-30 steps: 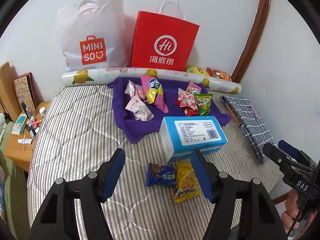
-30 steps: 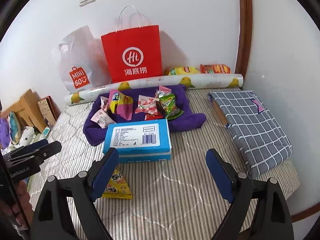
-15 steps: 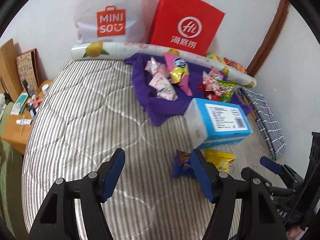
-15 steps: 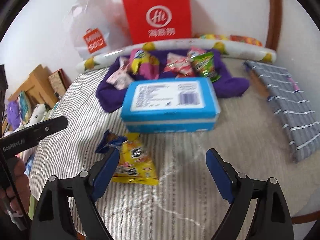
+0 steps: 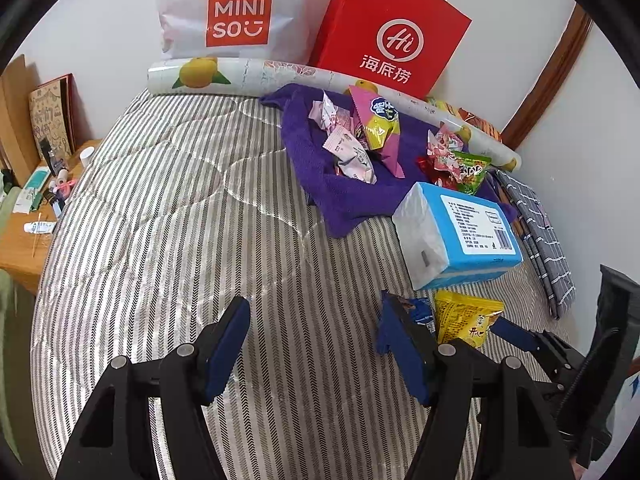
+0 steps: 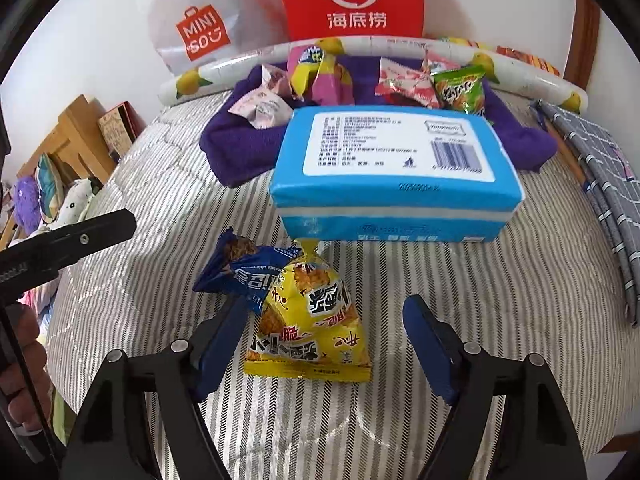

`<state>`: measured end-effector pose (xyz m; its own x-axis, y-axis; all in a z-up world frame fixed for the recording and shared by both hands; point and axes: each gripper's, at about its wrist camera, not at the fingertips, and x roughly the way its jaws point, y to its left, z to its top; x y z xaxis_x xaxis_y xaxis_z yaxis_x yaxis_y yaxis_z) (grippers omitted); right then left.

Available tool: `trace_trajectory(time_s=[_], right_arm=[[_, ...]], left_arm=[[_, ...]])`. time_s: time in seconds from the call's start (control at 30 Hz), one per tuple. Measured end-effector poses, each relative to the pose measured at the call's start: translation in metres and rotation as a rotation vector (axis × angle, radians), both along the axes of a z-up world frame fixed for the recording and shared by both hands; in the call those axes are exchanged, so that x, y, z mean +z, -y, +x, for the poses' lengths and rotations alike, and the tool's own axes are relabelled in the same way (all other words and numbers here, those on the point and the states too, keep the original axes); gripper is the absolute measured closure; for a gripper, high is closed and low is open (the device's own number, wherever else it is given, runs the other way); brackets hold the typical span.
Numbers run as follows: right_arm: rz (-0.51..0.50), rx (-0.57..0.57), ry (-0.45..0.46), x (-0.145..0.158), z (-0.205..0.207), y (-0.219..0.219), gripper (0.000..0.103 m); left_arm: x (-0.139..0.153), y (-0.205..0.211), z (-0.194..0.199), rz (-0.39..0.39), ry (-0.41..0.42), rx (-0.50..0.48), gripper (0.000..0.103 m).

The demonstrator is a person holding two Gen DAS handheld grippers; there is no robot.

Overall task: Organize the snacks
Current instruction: 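Lower the right tool onto the yellow chip bag and close on it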

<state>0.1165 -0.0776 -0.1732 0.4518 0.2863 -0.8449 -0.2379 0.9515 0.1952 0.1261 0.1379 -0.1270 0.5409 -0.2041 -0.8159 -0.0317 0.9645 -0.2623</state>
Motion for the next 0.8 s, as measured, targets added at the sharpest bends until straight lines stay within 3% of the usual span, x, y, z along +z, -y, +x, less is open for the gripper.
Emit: trace_trajectory(time_s=[0.13,0.37,0.8], right_arm=[[-0.019,0.0,-0.009,-0.008,0.004,-0.006,0.026],[-0.012,0.042,-0.026,-0.016,0.004,-0.011,0.051],[0.006,-0.04,0.047,0.013,-0.007,0.052,0.052]], left_arm=[[-0.006,-0.002,0.001,-0.01,-0.018,-0.001,0.037],[-0.014,0.002,0.004,-0.011,-0.036,-0.009,0.037],[-0.03,0.048,0.017,-0.01,-0.09,-0.114,0.037]])
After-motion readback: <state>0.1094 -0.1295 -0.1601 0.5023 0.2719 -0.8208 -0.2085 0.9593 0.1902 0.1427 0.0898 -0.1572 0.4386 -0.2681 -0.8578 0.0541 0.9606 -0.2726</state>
